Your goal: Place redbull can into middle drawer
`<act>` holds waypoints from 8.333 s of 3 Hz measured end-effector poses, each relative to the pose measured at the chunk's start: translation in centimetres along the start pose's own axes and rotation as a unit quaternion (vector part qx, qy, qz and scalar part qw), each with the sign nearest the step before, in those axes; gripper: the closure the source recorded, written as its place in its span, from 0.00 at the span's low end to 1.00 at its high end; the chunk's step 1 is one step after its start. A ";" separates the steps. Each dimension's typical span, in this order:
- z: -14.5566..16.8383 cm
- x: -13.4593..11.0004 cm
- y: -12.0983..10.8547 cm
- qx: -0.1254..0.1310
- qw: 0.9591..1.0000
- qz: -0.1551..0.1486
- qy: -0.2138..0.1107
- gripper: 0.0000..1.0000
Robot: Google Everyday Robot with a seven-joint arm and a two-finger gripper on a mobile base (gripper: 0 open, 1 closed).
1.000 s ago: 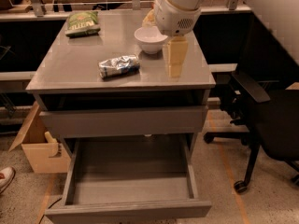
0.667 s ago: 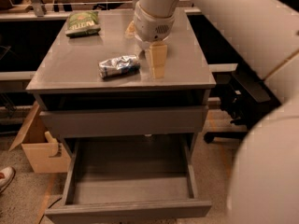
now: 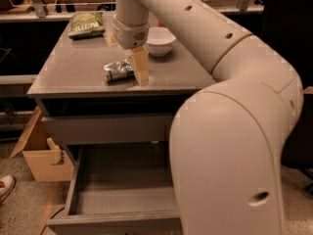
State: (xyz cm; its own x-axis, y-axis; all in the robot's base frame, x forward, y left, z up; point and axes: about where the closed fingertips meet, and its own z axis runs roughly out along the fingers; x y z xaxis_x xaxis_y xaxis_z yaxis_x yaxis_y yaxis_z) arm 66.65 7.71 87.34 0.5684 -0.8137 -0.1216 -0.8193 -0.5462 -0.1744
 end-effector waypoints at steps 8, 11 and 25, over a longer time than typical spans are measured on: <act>-3.4 3.8 3.4 -0.002 0.995 0.095 0.033 1.00; -0.4 3.5 9.8 -0.028 0.984 0.176 0.004 1.00; 43.9 -0.4 22.7 0.007 0.910 0.350 -0.222 1.00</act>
Offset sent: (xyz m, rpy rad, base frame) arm 0.0090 0.0265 -0.0444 -0.1102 0.1211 0.0616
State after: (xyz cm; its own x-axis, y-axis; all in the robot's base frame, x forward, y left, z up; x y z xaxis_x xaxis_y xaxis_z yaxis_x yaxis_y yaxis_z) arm 51.16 4.34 40.58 -0.1154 -0.7994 -0.5897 -0.9931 0.0801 0.0859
